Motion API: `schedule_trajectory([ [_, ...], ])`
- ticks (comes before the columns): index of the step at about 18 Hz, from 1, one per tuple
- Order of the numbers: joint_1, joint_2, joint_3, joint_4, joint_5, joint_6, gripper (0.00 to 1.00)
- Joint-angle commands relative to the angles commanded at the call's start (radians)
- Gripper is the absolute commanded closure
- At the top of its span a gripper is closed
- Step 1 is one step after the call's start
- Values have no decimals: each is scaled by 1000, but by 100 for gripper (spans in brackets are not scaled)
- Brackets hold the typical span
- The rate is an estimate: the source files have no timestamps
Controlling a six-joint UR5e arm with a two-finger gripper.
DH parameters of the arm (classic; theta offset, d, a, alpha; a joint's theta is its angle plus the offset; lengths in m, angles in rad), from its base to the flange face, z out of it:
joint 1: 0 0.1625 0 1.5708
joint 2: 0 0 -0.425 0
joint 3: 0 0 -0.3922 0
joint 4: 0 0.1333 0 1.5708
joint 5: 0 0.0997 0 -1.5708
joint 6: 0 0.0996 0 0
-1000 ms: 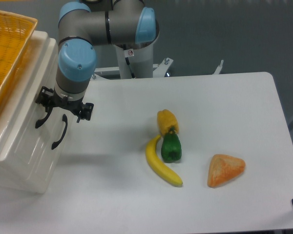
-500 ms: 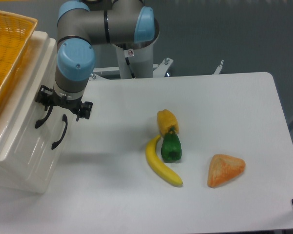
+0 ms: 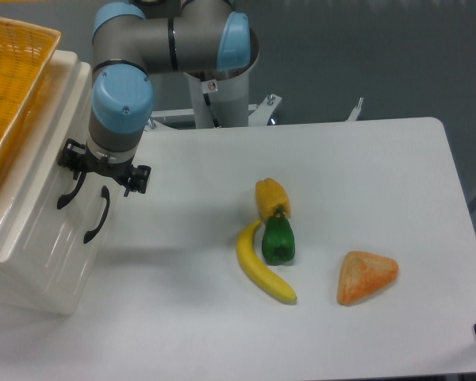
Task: Slide the top white drawer open
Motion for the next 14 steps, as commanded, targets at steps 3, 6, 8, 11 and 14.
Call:
schedule_trajectory([
  [3,-8,-11,3,2,17,0,0],
  [6,-8,-12,11,0,17,0,0],
  [8,-5,-12,11,2,17,2,0],
  [11,2,-12,12,2,17,2,0],
  [14,6,-12,12,2,22,2,0],
])
